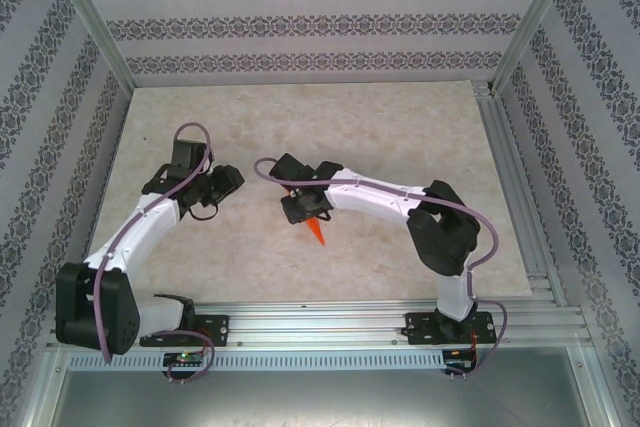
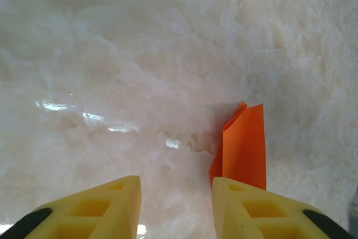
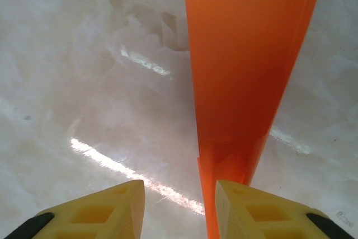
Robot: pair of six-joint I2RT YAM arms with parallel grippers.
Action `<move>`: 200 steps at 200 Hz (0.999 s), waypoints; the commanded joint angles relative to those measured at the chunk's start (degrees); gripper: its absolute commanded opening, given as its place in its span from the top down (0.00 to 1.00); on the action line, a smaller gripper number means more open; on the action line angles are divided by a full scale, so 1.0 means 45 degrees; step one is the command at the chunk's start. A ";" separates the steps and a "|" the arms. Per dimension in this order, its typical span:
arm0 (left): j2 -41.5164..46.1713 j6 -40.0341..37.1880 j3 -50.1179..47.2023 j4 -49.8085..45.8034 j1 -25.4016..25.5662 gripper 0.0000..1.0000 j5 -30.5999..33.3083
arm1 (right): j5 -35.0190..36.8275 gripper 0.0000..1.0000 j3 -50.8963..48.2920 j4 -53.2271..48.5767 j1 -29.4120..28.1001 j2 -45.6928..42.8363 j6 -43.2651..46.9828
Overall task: Fold a paper plane with a square sheet of paper (pick it up from the middle)
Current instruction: Move the paper plane to the top-center of the table.
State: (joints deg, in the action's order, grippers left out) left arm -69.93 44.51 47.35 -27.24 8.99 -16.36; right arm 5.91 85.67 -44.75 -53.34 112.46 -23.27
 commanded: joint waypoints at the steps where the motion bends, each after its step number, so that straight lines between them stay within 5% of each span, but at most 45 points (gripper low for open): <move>1: 0.0953 0.0238 -0.0297 0.0346 -0.0104 0.59 0.0690 | 0.1301 0.61 0.0900 -0.1402 -0.0096 0.0623 0.0475; 200: 0.1247 -0.0008 -0.0412 -0.0115 -0.0106 0.58 0.0566 | 0.1918 0.62 0.2352 -0.2657 -0.0131 0.2530 0.0639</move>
State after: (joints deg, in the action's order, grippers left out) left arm -64.66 44.69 45.58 -27.33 8.99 -14.20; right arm 13.06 94.80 -55.24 -53.63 121.64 -20.99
